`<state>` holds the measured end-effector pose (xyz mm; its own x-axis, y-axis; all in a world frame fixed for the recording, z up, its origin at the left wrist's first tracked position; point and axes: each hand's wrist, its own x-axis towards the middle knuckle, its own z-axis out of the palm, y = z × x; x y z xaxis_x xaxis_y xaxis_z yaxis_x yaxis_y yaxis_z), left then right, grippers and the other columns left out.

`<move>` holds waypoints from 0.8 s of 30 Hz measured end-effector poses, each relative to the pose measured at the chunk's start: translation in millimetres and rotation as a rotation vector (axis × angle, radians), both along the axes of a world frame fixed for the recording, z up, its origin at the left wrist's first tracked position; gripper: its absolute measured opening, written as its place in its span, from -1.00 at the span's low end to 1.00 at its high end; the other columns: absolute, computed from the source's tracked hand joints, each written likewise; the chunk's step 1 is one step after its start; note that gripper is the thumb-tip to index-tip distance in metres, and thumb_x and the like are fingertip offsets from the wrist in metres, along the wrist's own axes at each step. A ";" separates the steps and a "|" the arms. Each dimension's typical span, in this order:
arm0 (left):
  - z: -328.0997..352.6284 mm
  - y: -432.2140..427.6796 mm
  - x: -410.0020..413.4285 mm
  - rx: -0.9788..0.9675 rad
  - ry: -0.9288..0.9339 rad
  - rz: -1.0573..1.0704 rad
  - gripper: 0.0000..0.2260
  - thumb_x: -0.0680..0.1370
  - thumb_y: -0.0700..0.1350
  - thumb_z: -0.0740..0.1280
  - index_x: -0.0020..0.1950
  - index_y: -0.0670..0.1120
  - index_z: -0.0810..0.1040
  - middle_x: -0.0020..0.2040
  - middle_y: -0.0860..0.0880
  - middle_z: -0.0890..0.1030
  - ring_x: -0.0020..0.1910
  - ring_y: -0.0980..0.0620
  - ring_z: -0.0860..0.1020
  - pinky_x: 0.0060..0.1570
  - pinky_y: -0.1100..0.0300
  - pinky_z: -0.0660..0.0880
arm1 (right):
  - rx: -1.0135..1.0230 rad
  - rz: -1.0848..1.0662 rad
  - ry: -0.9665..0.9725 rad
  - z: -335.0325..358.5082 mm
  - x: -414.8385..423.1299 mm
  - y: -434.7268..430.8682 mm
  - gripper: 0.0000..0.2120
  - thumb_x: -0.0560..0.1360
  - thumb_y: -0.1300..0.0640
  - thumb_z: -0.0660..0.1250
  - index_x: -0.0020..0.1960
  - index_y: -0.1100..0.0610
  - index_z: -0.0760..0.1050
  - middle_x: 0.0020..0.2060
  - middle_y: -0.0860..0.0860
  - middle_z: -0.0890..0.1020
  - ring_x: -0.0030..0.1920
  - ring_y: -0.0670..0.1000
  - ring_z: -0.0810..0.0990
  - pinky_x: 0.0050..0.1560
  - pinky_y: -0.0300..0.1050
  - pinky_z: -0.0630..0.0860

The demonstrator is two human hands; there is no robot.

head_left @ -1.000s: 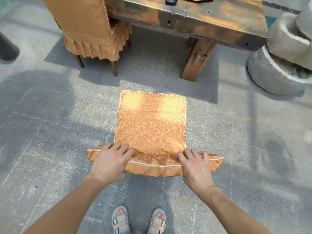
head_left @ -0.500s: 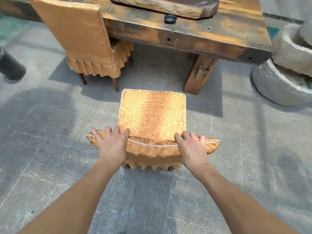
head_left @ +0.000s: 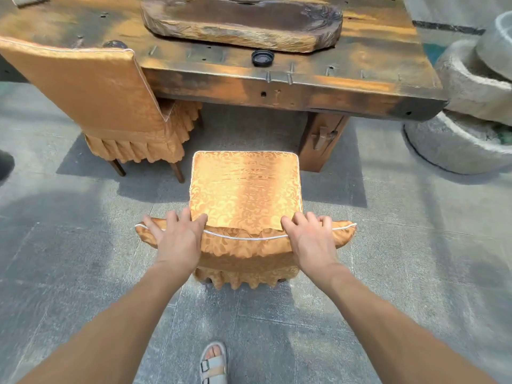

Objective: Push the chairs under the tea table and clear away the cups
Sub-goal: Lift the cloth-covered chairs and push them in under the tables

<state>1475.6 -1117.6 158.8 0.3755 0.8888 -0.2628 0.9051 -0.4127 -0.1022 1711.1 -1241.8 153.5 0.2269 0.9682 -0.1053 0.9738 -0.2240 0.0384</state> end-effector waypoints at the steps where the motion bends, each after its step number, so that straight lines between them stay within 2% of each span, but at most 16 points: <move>1: -0.3 11.7 5.2 0.002 -0.004 0.001 -0.63 0.50 -0.34 0.24 0.19 0.05 0.46 0.01 -0.04 0.33 0.17 -0.17 0.33 0.32 -0.64 -0.01 | -0.007 -0.001 -0.004 0.1 4.9 12.2 -0.52 0.27 0.36 0.43 0.07 -0.03 0.42 -0.09 -0.01 0.50 -0.03 0.12 0.47 -0.02 0.09 0.26; 7: -0.5 96.4 37.7 0.013 -0.034 -0.016 -0.54 0.43 -0.41 0.21 0.21 0.03 0.46 0.08 -0.08 0.38 0.25 -0.21 0.33 0.32 -0.63 -0.02 | -0.023 -0.062 -0.028 -1.2 33.8 95.0 -0.56 0.32 0.34 0.38 0.11 -0.02 0.42 -0.05 0.00 0.51 0.04 0.14 0.48 0.06 0.11 0.28; 13: 1.0 172.0 65.0 0.016 -0.028 -0.076 -0.58 0.43 -0.41 0.22 0.16 0.02 0.47 0.10 -0.09 0.39 0.23 -0.20 0.34 0.31 -0.63 0.03 | 0.004 -0.133 -0.051 -3.9 52.6 160.4 -0.59 0.42 0.32 0.35 0.18 -0.02 0.41 -0.01 0.01 0.51 0.07 0.14 0.47 0.23 0.12 0.28; 24: -3.0 278.2 118.4 0.050 -0.062 -0.126 -0.56 0.47 -0.38 0.25 0.26 0.01 0.48 0.13 -0.12 0.41 0.24 -0.22 0.34 0.33 -0.63 0.01 | 0.007 -0.142 -0.090 -6.7 102.5 259.3 -0.50 0.33 0.37 0.39 0.16 -0.02 0.39 -0.03 -0.01 0.50 0.04 0.12 0.45 0.17 0.09 0.26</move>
<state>1594.1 -839.4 155.9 0.4992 0.8448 -0.1924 0.8517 -0.5193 -0.0706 1813.6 -982.5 146.8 0.3694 0.9265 -0.0717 0.9252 -0.3594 0.1217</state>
